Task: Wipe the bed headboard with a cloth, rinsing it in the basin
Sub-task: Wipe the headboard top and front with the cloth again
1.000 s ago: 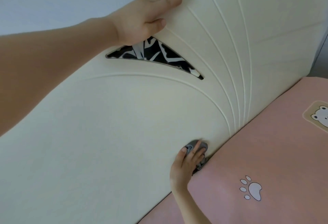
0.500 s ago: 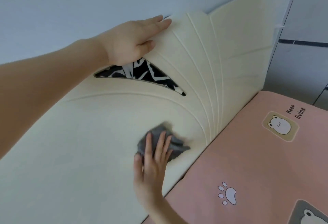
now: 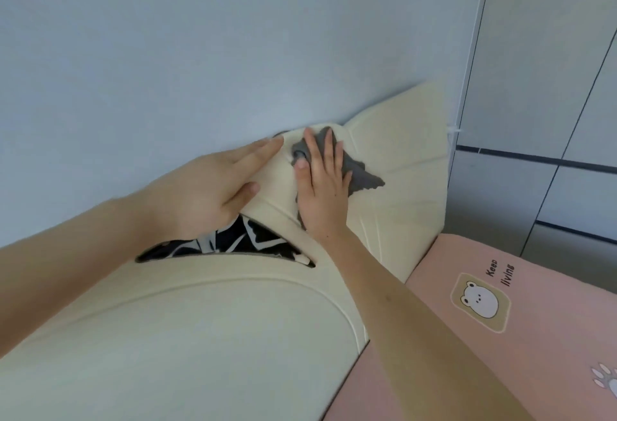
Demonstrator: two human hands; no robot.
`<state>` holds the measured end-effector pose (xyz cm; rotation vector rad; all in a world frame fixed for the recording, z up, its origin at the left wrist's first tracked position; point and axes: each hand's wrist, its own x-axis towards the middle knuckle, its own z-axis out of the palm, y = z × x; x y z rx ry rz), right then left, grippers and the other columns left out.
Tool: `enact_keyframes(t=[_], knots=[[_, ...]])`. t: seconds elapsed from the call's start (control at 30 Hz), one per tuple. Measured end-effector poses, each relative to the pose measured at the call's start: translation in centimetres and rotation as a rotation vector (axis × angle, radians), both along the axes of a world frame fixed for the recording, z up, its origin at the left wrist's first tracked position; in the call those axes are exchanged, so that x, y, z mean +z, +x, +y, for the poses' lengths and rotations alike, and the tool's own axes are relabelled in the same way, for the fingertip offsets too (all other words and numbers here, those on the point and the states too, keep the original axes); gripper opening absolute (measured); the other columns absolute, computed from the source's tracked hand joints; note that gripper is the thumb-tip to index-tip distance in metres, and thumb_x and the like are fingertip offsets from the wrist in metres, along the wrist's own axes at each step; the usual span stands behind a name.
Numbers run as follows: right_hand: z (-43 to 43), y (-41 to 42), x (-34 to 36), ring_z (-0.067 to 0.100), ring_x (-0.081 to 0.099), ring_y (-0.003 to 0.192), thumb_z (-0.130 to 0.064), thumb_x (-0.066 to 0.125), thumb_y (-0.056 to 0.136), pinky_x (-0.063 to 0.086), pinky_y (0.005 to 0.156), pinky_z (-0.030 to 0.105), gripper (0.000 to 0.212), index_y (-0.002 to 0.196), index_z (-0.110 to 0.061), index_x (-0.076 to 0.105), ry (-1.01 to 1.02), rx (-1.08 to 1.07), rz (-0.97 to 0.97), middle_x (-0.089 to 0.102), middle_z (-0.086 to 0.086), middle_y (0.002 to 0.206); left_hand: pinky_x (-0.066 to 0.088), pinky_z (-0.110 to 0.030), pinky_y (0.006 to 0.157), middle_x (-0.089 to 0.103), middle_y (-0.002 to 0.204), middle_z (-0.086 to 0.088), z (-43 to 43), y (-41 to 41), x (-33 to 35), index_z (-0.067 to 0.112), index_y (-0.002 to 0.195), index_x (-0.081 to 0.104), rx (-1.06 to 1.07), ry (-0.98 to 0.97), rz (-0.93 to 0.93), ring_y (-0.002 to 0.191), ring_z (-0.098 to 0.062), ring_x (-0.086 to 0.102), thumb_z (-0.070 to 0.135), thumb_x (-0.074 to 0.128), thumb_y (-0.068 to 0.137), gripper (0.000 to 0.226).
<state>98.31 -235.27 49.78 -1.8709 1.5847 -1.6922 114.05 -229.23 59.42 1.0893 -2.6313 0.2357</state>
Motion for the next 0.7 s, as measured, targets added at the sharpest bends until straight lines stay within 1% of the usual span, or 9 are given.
enact_keyframes(t=[0.07, 0.1, 0.17, 0.2, 0.27, 0.33, 0.43, 0.53, 0.7], knots=[[-1.9, -2.2, -1.6, 0.013, -0.004, 0.146, -0.047, 0.016, 0.097, -0.004, 0.113, 0.05, 0.05, 0.147, -0.038, 0.017, 0.052, -0.065, -0.096, 0.005, -0.005, 0.159, 0.012, 0.0, 0.103, 0.033, 0.15, -0.002, 0.0, -0.1, 0.2, 0.013, 0.148, 0.021, -0.022, -0.109, -0.05, 0.129, -0.019, 0.042, 0.033, 0.026, 0.089, 0.063], [-2.5, -3.4, -3.6, 0.013, -0.003, 0.146, -0.042, 0.019, 0.1, -0.003, 0.114, 0.05, 0.047, 0.147, -0.037, 0.016, 0.116, -0.096, -0.186, 0.005, -0.005, 0.159, 0.027, -0.009, 0.102, 0.047, 0.142, -0.007, -0.1, -0.3, 0.5, 0.009, 0.146, 0.028, -0.038, -0.191, -0.084, 0.119, -0.025, 0.053, 0.031, 0.026, 0.088, 0.062], [-2.3, -5.8, -9.5, 0.015, 0.0, 0.146, -0.039, 0.022, 0.101, 0.0, 0.117, 0.045, 0.048, 0.147, -0.033, 0.012, 0.284, -0.121, -0.385, 0.005, -0.003, 0.159, 0.054, -0.033, 0.078, 0.067, 0.11, -0.014, -0.9, -1.3, 1.5, 0.003, 0.136, 0.044, -0.06, -0.323, -0.165, 0.09, -0.032, 0.067, 0.024, 0.03, 0.086, 0.056], [-1.5, -6.5, -12.5, 0.015, 0.0, 0.146, -0.037, 0.023, 0.101, 0.0, 0.119, 0.038, 0.048, 0.147, -0.029, 0.009, 0.365, -0.116, -0.46, 0.005, 0.0, 0.159, 0.056, -0.037, 0.069, 0.069, 0.097, -0.013, -1.5, -2.1, 2.0, 0.001, 0.128, 0.052, -0.078, -0.339, -0.206, 0.081, -0.033, 0.067, 0.022, 0.032, 0.086, 0.052], [0.1, -6.9, -16.7, 0.013, -0.004, 0.146, -0.031, 0.022, 0.103, -0.005, 0.115, 0.024, 0.049, 0.147, -0.024, 0.004, 0.504, -0.087, -0.571, 0.0, 0.002, 0.159, 0.056, -0.039, 0.069, 0.068, 0.088, -0.012, -3.1, -3.9, 2.8, -0.001, 0.116, 0.06, -0.129, -0.325, -0.254, 0.079, -0.033, 0.065, 0.017, 0.035, 0.085, 0.044], [1.0, -6.1, -16.9, 0.009, -0.009, 0.144, -0.033, 0.021, 0.102, -0.008, 0.112, 0.022, 0.05, 0.146, -0.03, -0.001, 0.571, -0.046, -0.606, -0.008, -0.003, 0.159, 0.055, -0.039, 0.069, 0.067, 0.088, -0.012, -4.8, -5.4, 3.3, -0.001, 0.111, 0.063, -0.151, -0.303, -0.233, 0.08, -0.033, 0.063, 0.014, 0.038, 0.084, 0.04], [1.3, -3.9, -11.0, 0.006, -0.018, 0.143, -0.053, 0.012, 0.096, -0.01, 0.113, 0.024, 0.048, 0.139, -0.049, -0.009, 0.37, -0.014, -0.351, -0.016, -0.014, 0.155, 0.055, -0.041, 0.066, 0.067, 0.086, -0.012, -6.9, -7.2, 3.9, 0.0, 0.105, 0.066, -0.161, -0.261, -0.181, 0.077, -0.033, 0.063, 0.004, 0.043, 0.081, 0.033], [-0.5, -2.9, -5.4, 0.011, -0.018, 0.144, -0.058, 0.001, 0.093, -0.013, 0.115, 0.031, 0.049, 0.141, -0.053, -0.009, 0.141, -0.012, -0.133, -0.011, -0.01, 0.156, 0.053, -0.037, 0.066, 0.066, 0.082, -0.012, -8.8, -8.9, 5.1, -0.001, 0.097, 0.068, -0.156, -0.25, -0.128, 0.074, -0.033, 0.062, -0.002, 0.045, 0.077, 0.03], [-9.4, -9.3, -1.0, 0.009, -0.008, 0.145, -0.054, 0.009, 0.094, -0.008, 0.115, 0.041, 0.054, 0.145, -0.037, 0.009, 0.185, -0.142, -0.344, 0.0, -0.011, 0.156, 0.048, -0.036, 0.069, 0.066, 0.083, -0.008, -12.0, -10.2, 5.1, 0.003, 0.09, 0.068, -0.168, -0.164, -0.162, 0.075, -0.031, 0.06, -0.002, 0.052, 0.074, 0.024]])
